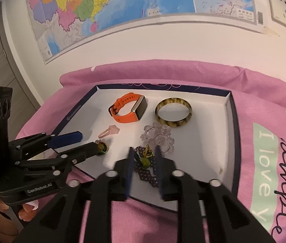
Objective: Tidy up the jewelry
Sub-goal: 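Open both tools to release the rings in the box, then withdraw both open tools from the box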
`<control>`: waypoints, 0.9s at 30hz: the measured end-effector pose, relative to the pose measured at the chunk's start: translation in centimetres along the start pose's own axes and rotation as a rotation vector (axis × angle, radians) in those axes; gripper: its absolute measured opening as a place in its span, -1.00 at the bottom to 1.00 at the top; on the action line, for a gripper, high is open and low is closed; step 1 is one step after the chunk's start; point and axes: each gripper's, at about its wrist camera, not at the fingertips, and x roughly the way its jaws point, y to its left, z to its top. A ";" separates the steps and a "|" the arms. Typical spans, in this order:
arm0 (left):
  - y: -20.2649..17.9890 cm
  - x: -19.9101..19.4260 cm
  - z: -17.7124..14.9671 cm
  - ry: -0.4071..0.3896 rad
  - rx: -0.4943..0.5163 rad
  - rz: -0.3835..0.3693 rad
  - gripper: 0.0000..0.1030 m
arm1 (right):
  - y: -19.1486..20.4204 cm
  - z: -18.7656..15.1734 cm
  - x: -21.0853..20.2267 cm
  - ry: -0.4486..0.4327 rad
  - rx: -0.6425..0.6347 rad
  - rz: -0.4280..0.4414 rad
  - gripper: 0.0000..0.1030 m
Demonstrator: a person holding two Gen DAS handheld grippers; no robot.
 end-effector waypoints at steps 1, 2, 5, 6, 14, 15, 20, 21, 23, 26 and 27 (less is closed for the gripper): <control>0.1 -0.2 0.0 -0.005 -0.004 0.001 0.31 | 0.1 -0.1 -0.3 -0.006 -0.003 -0.006 -0.47; 0.2 -0.6 -0.1 -0.014 -0.009 0.004 0.45 | 0.1 -0.2 -0.6 -0.011 -0.004 -0.006 -0.43; 0.2 -1.8 -0.4 -0.041 -0.006 0.017 0.67 | 0.2 -0.6 -1.5 -0.029 -0.003 -0.021 -0.02; 0.3 -2.1 -0.6 -0.045 -0.009 0.021 0.77 | 0.3 -0.8 -1.9 -0.036 -0.004 -0.030 0.05; -0.6 -5.7 -2.4 -0.113 0.014 0.064 0.89 | 1.9 -3.4 -4.8 -0.082 -0.031 -0.071 0.60; -0.6 -6.1 -2.6 -0.112 0.007 0.064 0.89 | 2.1 -3.8 -5.2 -0.091 -0.032 -0.078 0.69; -0.7 -7.2 -3.3 -0.122 -0.001 0.078 0.89 | 2.9 -4.9 -6.3 -0.105 -0.045 -0.079 0.75; -0.7 -7.5 -3.5 -0.123 -0.001 0.077 0.89 | 3.1 -5.0 -6.5 -0.108 -0.044 -0.077 0.75; -0.8 -7.7 -3.9 -0.119 -0.005 0.077 0.89 | 3.4 -5.3 -6.8 -0.109 -0.047 -0.071 0.75; -0.9 -7.9 -4.3 -0.107 -0.013 0.078 0.89 | 3.9 -5.6 -7.2 -0.120 -0.059 -0.089 0.80; -0.9 -7.9 -4.4 -0.106 -0.017 0.080 0.89 | 3.9 -5.7 -7.3 -0.121 -0.058 -0.087 0.80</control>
